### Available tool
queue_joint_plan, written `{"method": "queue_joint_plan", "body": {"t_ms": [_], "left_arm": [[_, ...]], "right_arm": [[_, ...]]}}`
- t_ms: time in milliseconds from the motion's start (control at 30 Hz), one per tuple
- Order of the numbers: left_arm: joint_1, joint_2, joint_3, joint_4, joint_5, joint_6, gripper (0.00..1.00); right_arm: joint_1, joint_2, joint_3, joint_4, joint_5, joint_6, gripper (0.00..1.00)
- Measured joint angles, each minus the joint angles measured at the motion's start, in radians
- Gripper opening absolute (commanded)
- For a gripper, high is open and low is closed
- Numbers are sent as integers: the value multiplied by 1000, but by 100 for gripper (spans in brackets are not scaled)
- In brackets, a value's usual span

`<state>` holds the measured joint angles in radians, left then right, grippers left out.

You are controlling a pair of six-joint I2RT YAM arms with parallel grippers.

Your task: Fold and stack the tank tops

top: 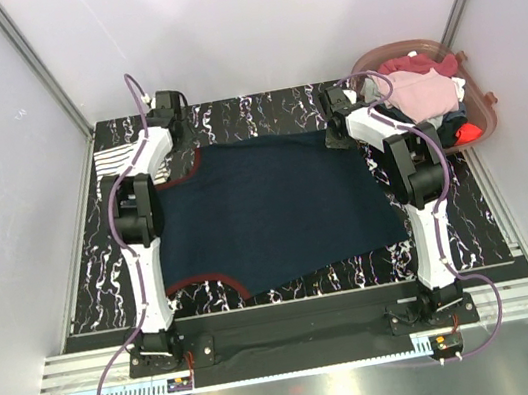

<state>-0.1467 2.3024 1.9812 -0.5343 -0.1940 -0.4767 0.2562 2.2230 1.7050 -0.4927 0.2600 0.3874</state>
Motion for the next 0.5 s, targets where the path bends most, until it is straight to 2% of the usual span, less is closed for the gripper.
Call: {"method": "queue_joint_plan", "body": {"t_ms": [500], "left_arm": [[3, 172, 197, -80, 36, -31, 52]], "right_arm": [[0, -17, -10, 0, -13, -1, 9]]}}
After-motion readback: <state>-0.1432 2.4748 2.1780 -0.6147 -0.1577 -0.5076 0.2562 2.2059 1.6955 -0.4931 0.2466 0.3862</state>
